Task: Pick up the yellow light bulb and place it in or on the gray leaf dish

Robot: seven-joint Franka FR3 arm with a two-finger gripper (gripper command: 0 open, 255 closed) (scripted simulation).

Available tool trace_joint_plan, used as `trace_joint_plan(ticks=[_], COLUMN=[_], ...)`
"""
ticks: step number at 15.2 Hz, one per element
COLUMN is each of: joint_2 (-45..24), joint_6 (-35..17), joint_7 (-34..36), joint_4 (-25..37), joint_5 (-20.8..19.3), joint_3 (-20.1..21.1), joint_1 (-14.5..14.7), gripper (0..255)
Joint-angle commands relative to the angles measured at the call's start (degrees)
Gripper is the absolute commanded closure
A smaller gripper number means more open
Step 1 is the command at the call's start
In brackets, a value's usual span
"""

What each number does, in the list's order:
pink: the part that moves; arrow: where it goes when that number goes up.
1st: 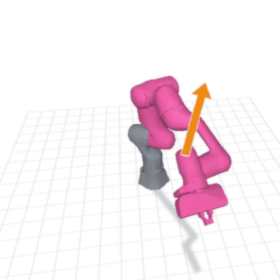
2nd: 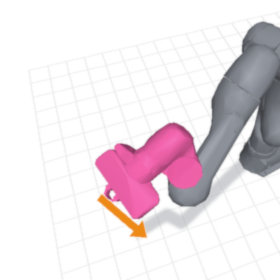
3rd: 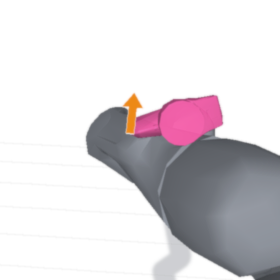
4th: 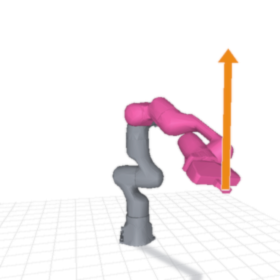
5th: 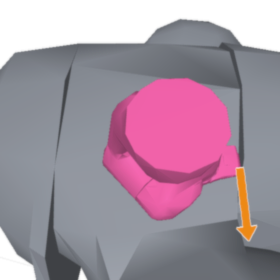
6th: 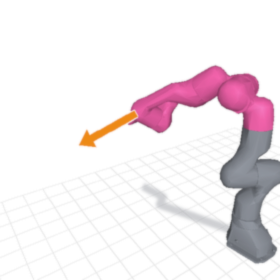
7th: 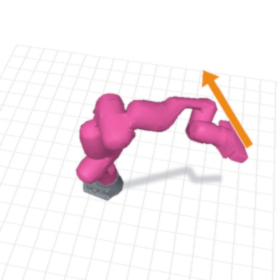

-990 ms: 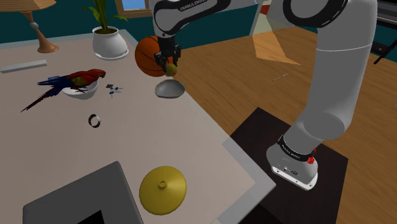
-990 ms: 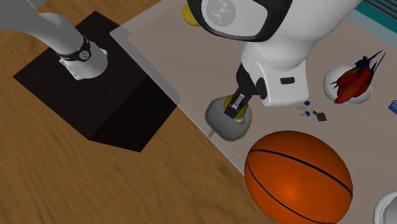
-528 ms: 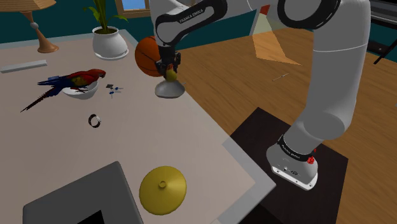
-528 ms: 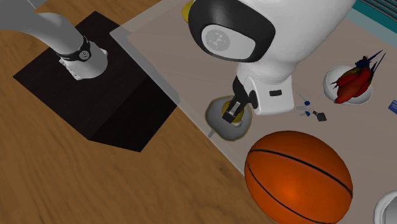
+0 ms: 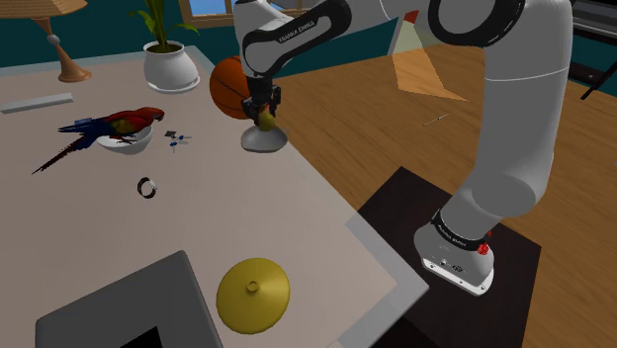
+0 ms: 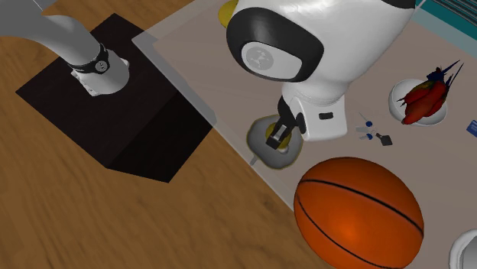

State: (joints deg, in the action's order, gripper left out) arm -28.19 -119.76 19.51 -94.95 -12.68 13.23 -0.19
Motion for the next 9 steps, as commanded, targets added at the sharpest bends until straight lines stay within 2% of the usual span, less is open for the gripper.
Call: trace_joint_plan(ticks=[1,2,7,9], joint_2=[0.0,0.0,0.0,1.46], joint_6=[-0.01,-0.01,-0.01,3.15], joint_7=[0.0,0.0,0.01,-0.37], joint_4=[0.01,0.01,0.01,1.74], joint_5=[0.0,0.0,0.0,0.56], joint_3=[0.0,0.0,0.0,0.33], joint_1=[0.0,0.0,0.0,0.06], gripper=[255,0,0,0])
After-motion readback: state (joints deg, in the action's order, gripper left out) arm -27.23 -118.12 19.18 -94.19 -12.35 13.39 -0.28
